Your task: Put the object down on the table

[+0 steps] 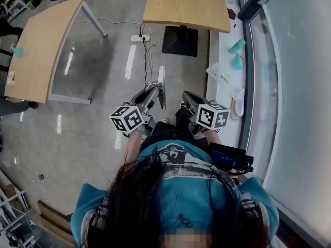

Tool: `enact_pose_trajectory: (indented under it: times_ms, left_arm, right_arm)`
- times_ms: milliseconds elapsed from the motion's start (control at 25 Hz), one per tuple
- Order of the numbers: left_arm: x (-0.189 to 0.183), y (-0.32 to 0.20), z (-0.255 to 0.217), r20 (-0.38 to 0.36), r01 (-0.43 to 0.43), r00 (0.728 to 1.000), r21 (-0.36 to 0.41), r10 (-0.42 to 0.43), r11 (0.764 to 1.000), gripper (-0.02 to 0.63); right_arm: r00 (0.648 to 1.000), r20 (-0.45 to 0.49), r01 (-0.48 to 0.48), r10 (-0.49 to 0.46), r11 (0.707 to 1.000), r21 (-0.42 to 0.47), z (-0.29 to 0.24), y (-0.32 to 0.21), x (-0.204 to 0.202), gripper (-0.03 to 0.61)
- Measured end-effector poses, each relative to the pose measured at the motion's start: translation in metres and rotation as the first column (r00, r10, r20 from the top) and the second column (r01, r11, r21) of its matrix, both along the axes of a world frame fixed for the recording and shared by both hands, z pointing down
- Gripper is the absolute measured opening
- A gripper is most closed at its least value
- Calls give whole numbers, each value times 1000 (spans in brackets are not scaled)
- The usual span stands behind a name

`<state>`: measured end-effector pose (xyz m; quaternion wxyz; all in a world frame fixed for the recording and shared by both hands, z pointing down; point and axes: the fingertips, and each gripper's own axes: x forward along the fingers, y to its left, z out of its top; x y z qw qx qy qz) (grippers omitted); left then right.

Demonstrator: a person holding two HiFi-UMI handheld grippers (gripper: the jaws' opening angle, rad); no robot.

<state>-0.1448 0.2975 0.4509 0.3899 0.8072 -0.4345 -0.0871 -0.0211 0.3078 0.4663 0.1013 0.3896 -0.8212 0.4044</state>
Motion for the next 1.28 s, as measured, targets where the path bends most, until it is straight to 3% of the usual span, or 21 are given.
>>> enact_pose_trajectory:
  times_ms: [280, 560, 1040, 1280]
  left_arm:
    - [14, -49, 6, -3, 39, 999, 9, -39, 999, 89]
    - [32, -125, 2, -9, 106, 994, 6, -106, 994, 89]
    - [90, -259, 2, -16, 200, 980, -20, -201, 980, 89]
    - [101, -280, 1, -2, 209, 978, -35, -209, 977, 89]
  right_arm:
    - [999, 8, 39, -39, 999, -8, 14, -53, 14, 8]
    - [995, 11, 98, -98, 995, 1, 7, -139, 33, 8]
    - [983, 35, 179, -178, 984, -22, 14, -281, 90, 8]
    - [982, 58, 184, -182, 982, -33, 14, -308, 100, 8]
